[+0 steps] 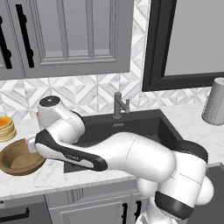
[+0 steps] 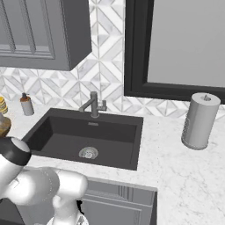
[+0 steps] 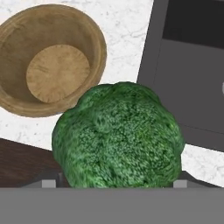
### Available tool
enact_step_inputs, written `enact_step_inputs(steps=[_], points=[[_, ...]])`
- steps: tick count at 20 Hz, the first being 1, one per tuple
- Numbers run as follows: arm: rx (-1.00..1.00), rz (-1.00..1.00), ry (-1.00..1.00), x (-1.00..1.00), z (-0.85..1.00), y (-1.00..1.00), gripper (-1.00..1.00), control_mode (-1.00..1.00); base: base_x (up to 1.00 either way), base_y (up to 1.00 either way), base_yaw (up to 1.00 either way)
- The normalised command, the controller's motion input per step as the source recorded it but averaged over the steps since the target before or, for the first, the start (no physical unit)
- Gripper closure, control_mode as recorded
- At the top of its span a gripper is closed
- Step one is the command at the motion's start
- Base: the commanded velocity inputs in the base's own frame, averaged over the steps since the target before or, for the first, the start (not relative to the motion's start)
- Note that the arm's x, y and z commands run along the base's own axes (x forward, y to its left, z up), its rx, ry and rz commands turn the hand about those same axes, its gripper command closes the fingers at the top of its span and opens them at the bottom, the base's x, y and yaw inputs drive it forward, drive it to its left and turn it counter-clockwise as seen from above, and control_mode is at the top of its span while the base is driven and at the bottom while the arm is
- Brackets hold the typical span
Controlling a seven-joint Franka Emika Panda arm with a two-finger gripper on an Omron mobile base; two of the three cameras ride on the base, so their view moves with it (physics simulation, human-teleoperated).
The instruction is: Pick the broccoli from the sink and place it in the bowl. Then pick the bowl and place it in the microwave. Then close the microwave door and press the start button.
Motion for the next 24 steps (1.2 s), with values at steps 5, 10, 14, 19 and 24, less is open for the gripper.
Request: enact_step_inputs(steps=[5,10,14,19,24], points=[[-0.04,0.00,0.12,0.39,-0.05,0.43,1.00,-1.00,0.00,0.00,0.00],[-0.03,0.00,0.12,0.47,-0.13,0.34,1.00,-1.00,0.00,0.00,0.00],[-0.05,0.00,0.11,0.43,-0.30,0.32,1.00,-1.00,0.00,0.00,0.00],[-0.04,-0.02,0.10,0.38,-0.28,0.34,1.00,-1.00,0.00,0.00,0.00],[-0.04,-0.07,0.11,0.24,-0.12,0.44,1.00,-1.00,0.00,0.00,0.00]])
